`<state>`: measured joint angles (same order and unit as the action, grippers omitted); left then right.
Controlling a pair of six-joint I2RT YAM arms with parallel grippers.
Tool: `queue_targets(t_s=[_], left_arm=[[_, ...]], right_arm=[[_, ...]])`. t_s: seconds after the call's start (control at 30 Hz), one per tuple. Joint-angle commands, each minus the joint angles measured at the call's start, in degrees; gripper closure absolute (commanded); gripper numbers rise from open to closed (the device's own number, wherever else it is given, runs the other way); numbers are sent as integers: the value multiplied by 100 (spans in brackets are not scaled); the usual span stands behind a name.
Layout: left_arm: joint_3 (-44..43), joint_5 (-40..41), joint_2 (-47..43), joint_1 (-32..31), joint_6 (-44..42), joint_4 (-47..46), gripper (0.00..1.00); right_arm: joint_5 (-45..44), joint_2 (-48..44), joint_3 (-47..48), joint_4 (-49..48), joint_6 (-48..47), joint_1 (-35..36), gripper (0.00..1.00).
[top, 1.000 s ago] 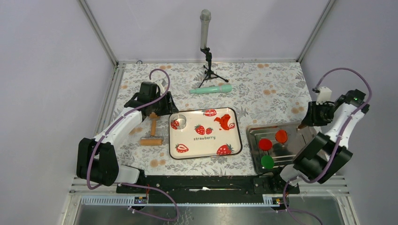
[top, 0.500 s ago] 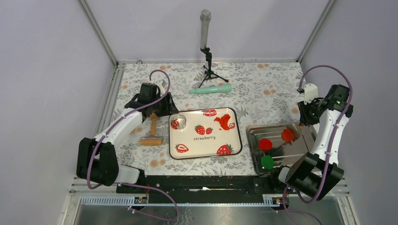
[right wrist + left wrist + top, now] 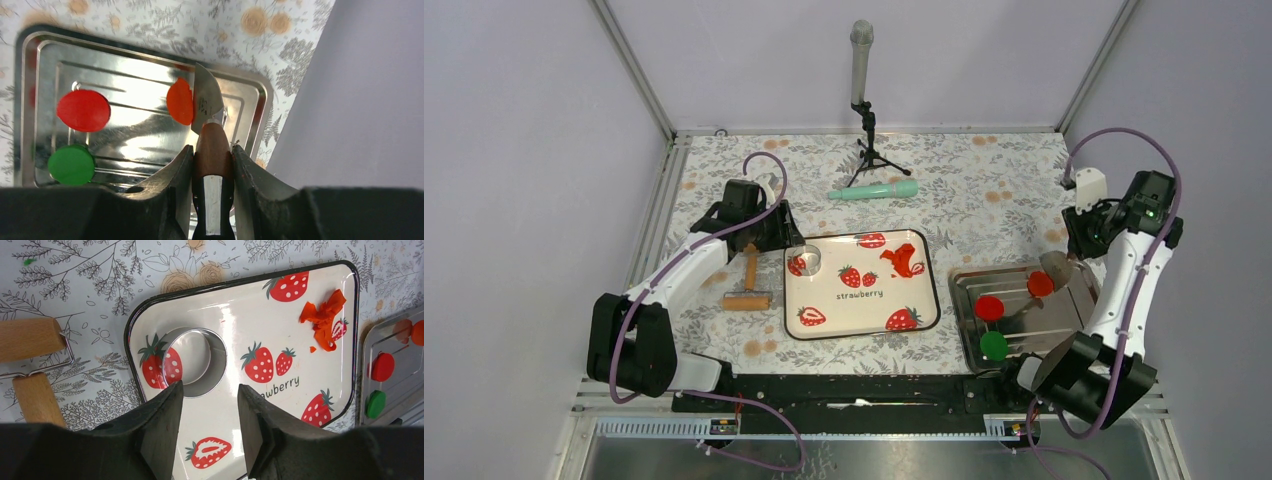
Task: Roll out the dumpling wrappers from the dough
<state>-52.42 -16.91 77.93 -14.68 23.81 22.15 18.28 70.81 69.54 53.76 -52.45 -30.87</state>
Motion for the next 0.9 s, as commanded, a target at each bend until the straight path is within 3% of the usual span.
queue_targets(t_s=[0.0,0.3,0.53,0.67,0.87], left_arm=[[31,-64,-192,-26,9,-264,51],[17,-84,-169,-29,9,-282,51],[-27,-51,-246,-80,-145,-269,51],[-309,77,-306,-194,-608,-27,52],[-696,326,-545,-613,-1580,375,52]], right_arm=[[366,-348,737,390,309,108,100],[224,-441,1090,329,361,143,100],[1121,-145,1746,736,1530,676,100],[1289,-163,1565,518,2110,1183,100],[2020,1,1045,-279,3277,1279,100]])
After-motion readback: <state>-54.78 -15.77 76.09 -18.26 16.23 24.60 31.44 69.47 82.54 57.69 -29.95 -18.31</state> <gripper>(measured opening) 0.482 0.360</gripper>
